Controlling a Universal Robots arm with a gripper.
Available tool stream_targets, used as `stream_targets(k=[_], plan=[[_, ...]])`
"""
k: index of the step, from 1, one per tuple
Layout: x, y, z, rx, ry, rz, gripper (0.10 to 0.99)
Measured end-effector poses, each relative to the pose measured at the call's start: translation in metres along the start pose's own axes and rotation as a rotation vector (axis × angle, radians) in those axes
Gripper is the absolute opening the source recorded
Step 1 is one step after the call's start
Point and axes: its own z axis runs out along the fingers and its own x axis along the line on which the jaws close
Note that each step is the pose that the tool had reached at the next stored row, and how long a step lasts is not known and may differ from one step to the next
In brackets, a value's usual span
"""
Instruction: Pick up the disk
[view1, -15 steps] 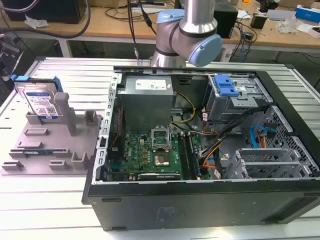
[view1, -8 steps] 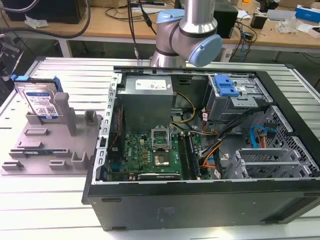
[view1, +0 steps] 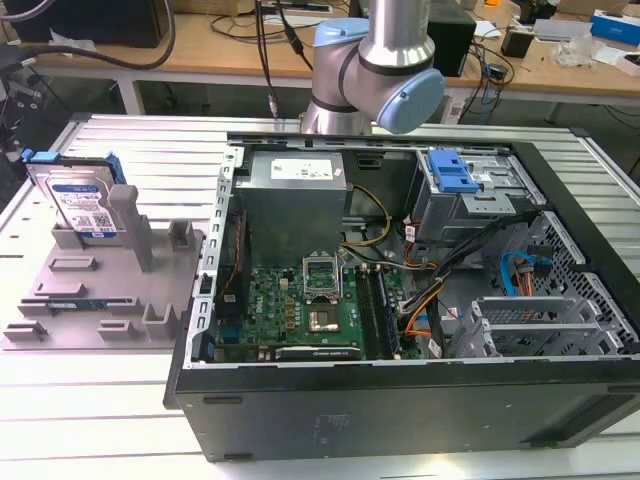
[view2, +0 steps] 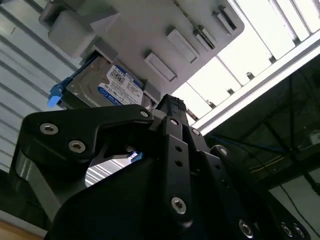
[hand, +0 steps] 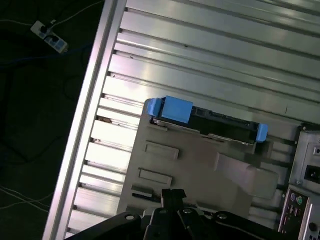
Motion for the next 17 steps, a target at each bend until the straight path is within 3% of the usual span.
stream_targets(k=[12,15,17], plan=[[0.0000,-0.0001,0.0020,0.000,0.0103,-0.266,0.106],[0.0000,-0.0002,0.0033,0.000,0.0148,-0.388,0.106],[0.0000,-0.0002,0.0040,0.000,0.0175,-0.456,0.235]])
